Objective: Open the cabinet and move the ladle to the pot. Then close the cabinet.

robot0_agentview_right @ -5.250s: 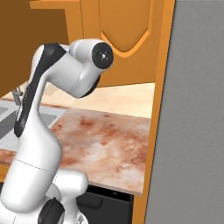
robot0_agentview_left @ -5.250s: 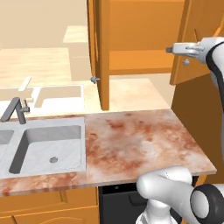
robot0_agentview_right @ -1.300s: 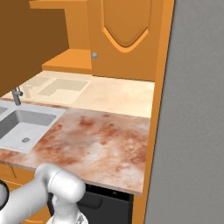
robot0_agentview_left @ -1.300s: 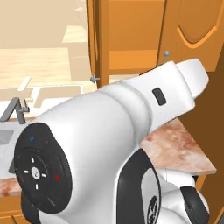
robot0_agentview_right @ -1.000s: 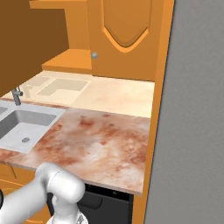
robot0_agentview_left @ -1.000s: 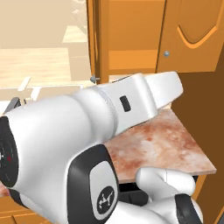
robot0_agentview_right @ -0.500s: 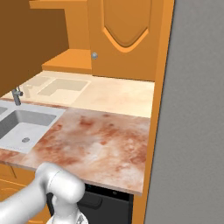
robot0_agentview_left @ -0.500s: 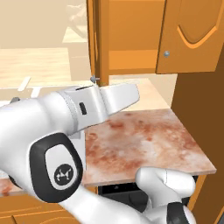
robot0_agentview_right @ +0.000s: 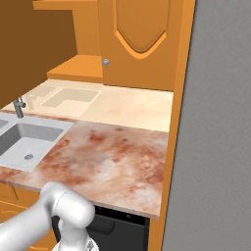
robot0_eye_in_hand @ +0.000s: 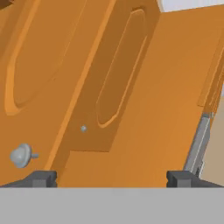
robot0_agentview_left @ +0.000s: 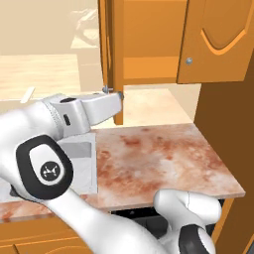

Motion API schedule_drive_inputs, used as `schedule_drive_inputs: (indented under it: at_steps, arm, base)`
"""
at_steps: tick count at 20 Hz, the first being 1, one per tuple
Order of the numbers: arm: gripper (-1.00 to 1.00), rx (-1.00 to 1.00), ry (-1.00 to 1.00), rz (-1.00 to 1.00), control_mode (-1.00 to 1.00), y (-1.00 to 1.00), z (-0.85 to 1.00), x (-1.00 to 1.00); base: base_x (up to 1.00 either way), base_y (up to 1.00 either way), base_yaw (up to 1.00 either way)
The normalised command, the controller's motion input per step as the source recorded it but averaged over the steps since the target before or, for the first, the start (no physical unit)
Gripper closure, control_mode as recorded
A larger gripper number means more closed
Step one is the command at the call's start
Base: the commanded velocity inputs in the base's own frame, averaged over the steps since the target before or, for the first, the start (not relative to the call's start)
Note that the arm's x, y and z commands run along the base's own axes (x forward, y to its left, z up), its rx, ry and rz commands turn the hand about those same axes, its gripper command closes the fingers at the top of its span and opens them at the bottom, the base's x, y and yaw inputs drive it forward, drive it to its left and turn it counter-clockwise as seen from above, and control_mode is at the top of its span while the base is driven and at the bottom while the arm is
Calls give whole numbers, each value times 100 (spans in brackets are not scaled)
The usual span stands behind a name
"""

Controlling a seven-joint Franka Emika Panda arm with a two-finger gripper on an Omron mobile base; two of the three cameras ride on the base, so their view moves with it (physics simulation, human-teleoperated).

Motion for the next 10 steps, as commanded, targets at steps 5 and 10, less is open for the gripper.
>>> schedule_drive_inputs:
  at_steps: [5, 10]
  arm:
    - [-100, 0, -16, 0, -100, 36, -5, 60]
    - [-100, 0, -12, -5, -100, 27, 0, 54]
  base:
    - [0, 0, 0]
    - [0, 0, 0]
